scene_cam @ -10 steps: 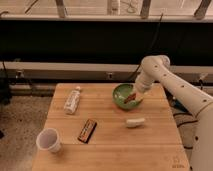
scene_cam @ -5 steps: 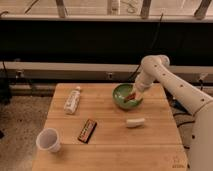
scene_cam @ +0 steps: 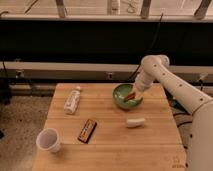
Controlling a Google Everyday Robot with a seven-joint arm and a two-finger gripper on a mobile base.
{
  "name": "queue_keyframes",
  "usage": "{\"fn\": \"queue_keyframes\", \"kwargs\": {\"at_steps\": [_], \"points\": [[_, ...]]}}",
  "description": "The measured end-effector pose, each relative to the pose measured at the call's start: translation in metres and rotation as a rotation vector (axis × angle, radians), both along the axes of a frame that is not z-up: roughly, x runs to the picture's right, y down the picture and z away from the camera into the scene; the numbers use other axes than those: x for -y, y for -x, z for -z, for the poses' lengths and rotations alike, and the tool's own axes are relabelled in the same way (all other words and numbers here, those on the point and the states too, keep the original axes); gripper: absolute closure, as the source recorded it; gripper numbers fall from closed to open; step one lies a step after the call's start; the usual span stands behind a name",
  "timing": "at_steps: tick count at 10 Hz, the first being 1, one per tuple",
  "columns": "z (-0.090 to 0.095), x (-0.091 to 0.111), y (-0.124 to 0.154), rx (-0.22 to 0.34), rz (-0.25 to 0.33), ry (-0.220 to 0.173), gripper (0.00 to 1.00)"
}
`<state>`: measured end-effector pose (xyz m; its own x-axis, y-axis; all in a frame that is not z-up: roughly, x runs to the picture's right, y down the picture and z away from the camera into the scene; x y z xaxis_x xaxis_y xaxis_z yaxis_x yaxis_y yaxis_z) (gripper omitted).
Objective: Place the pepper in the ceramic bowl
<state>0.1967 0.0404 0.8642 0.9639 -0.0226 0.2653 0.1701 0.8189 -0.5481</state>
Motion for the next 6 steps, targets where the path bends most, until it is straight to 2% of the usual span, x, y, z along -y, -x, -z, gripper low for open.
{"fn": "queue_keyframes", "kwargs": {"at_steps": [3,5,6], "points": [[-0.0022,0.0008,-0.0015,-0.003,-0.009,0.003,0.98],[-0.0034,0.0004,-0.0018,-0.005,-0.014,0.005,0.80],[-0.0043,0.0004,-0.0015,-0.005,-0.016,0.006,0.76]]}}
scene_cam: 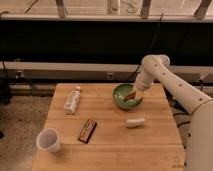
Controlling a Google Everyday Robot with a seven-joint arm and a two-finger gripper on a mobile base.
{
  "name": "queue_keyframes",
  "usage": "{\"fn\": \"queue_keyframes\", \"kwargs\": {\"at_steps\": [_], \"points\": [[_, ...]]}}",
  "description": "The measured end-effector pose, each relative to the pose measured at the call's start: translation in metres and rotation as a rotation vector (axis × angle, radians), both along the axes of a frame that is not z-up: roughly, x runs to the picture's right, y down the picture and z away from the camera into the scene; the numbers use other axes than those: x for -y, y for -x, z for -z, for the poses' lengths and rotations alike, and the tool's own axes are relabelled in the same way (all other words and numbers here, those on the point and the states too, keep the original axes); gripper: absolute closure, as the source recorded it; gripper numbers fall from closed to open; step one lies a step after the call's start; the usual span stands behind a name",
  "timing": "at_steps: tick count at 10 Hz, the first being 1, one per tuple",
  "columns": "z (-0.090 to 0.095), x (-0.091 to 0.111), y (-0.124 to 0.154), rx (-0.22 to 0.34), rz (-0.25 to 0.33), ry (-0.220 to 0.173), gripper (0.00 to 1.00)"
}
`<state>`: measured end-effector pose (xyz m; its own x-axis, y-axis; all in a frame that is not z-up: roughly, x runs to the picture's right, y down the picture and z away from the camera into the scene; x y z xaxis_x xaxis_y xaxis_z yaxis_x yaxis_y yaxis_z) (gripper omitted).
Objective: Place the pepper in the ceramic bowl
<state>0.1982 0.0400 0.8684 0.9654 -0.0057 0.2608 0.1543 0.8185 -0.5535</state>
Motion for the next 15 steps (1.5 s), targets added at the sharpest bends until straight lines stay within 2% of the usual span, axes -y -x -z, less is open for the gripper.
{"fn": "queue_keyframes", "kwargs": {"at_steps": [9,10,12,15], "points": [[-0.0054,0.0008,-0.0012,-0.004,-0.017,0.004,0.76],[-0.0059,0.0007,-0.0015,-0.005,-0.019,0.004,0.74],[-0.0070,0.0005,-0.0015,-0.005,-0.023,0.006,0.57],[-0.0082,0.0007,-0.0019,-0.006,-0.027,0.006,0.56]]}}
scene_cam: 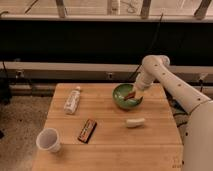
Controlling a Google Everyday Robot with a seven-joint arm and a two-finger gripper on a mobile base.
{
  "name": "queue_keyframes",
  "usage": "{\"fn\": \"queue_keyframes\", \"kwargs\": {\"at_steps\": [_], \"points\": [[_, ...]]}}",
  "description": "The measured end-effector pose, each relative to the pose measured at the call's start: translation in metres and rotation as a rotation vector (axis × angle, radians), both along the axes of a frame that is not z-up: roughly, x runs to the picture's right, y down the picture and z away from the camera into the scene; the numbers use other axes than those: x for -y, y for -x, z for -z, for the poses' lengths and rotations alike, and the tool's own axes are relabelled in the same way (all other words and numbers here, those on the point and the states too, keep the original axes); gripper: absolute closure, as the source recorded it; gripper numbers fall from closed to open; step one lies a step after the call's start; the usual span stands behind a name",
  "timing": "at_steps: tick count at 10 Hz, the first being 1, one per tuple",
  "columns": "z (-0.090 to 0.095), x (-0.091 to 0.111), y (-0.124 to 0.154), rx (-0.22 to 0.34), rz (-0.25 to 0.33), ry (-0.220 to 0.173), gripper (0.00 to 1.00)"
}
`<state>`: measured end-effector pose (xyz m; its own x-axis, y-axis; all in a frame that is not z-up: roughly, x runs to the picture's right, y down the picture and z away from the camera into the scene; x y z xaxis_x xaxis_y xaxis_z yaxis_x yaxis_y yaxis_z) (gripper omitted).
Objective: Place the pepper in the ceramic bowl
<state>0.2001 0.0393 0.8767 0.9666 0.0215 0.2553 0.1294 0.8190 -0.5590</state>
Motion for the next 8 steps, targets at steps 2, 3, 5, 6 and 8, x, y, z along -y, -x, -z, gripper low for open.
{"fn": "queue_keyframes", "kwargs": {"at_steps": [2,3,5,6,8], "points": [[-0.0008,-0.0003,-0.0005,-0.001,-0.003,0.001,0.56],[-0.0011,-0.0001,-0.0012,-0.002,-0.006,0.002,0.56],[-0.0022,-0.0004,-0.0011,-0.002,-0.008,0.003,0.55],[-0.0021,-0.0005,-0.0017,-0.003,-0.009,0.003,0.48],[-0.0021,-0.0012,-0.0028,-0.005,-0.012,0.004,0.31]]}}
